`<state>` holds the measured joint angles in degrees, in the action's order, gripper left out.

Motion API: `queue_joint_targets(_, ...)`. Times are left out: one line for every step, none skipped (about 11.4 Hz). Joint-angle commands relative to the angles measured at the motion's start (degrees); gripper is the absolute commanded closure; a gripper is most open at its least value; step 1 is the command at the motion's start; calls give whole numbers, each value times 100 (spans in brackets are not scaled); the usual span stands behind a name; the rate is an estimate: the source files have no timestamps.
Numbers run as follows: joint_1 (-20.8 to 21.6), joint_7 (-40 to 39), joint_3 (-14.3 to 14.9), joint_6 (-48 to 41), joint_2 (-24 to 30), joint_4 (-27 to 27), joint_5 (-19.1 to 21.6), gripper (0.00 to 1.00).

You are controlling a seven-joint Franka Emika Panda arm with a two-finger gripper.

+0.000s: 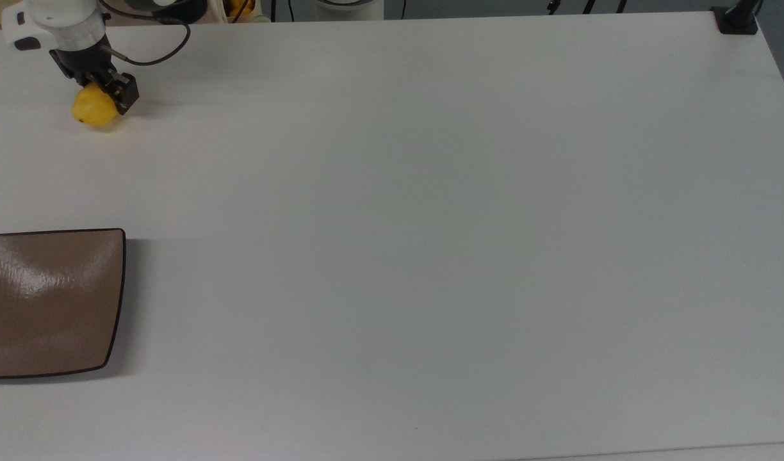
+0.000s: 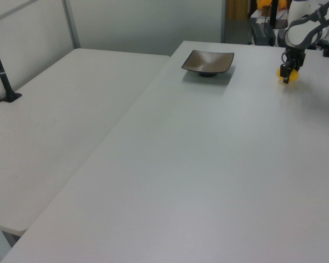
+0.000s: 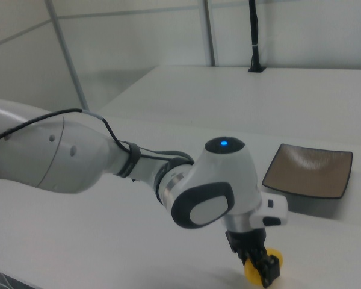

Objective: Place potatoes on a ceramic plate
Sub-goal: 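Close the gripper around the yellow potato, then lift the potato and carry it toward the brown plate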

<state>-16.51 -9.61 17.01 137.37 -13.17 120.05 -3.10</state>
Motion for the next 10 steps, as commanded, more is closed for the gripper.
queue_joint_targets(182, 12, -40, -465, 463, -227, 19, 84)
queue_joint_targets(287, -40, -40, -578, 551, -262, 28, 84)
queue_joint_targets(384, -67, -58, -893, 665, -497, 37, 84)
queue_joint_targets(490, -67, -136, -1401, 693, -874, 72, 84)
queue_joint_targets(525, -67, -224, -1745, 693, -1208, 159, 84)
queue_joint_targets(543, -76, -355, -2201, 684, -1629, 308, 84)
queue_joint_targets(543, -85, -418, -2397, 684, -1842, 414, 83)
queue_joint_targets(543, -198, -566, -2590, 684, -2105, 537, 83)
queue_joint_targets(543, -277, -707, -2758, 641, -2352, 625, 83)
queue_joint_targets(543, -330, -804, -2838, 579, -2493, 635, 83)
